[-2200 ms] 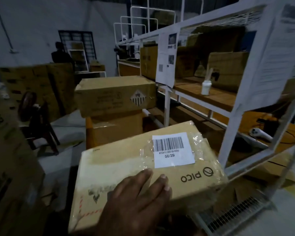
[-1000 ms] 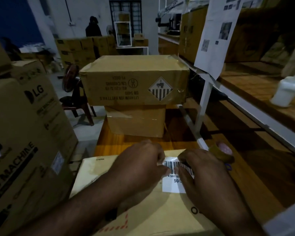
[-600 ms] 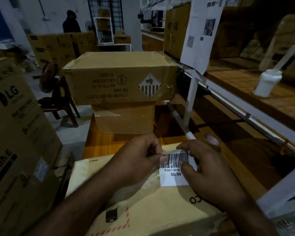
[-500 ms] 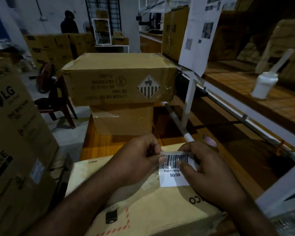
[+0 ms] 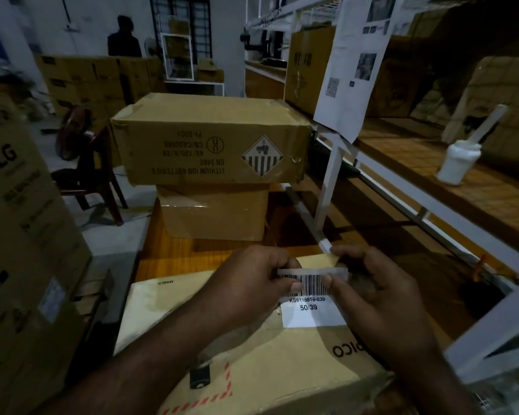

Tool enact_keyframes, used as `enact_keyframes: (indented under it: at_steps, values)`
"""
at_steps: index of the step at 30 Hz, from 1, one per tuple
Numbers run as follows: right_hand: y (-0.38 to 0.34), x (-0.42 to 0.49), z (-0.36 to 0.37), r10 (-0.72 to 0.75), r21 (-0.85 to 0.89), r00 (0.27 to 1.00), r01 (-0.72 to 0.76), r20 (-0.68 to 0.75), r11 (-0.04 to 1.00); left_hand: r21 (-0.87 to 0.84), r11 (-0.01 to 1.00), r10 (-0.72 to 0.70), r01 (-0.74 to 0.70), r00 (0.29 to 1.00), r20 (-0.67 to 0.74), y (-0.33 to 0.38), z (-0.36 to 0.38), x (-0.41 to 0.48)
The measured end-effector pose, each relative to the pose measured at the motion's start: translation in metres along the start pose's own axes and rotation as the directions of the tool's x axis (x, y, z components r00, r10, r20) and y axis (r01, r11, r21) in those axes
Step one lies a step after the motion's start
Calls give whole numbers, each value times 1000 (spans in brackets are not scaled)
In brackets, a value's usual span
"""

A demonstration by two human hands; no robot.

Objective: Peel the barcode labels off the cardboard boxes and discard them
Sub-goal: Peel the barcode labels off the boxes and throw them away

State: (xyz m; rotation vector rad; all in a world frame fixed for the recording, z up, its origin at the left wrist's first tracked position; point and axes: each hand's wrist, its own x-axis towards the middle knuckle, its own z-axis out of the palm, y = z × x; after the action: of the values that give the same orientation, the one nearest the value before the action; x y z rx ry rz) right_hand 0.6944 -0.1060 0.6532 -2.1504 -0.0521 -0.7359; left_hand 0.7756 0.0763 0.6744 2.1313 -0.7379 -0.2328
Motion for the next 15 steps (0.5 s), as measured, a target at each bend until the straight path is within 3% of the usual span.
enact_keyframes:
  at_steps: [4,7,11,15]
  values:
    - [4,1,0,228,134,973,-224,-20,965,-136,990,-32,32,999,5,-2,0,1]
    - [2,2,2,276,147,960,-278,35,949,-195,980,-40,43,999,16,-3,-2,1]
    - [-4,0,1,181,206,979,-196,88,959,-249,967,-52,54,999,15,-1,-6,0]
    - [-7,-4,-2,-49,85,998,46,32,995,-114,993,-24,27,999,27,0,-5,-3]
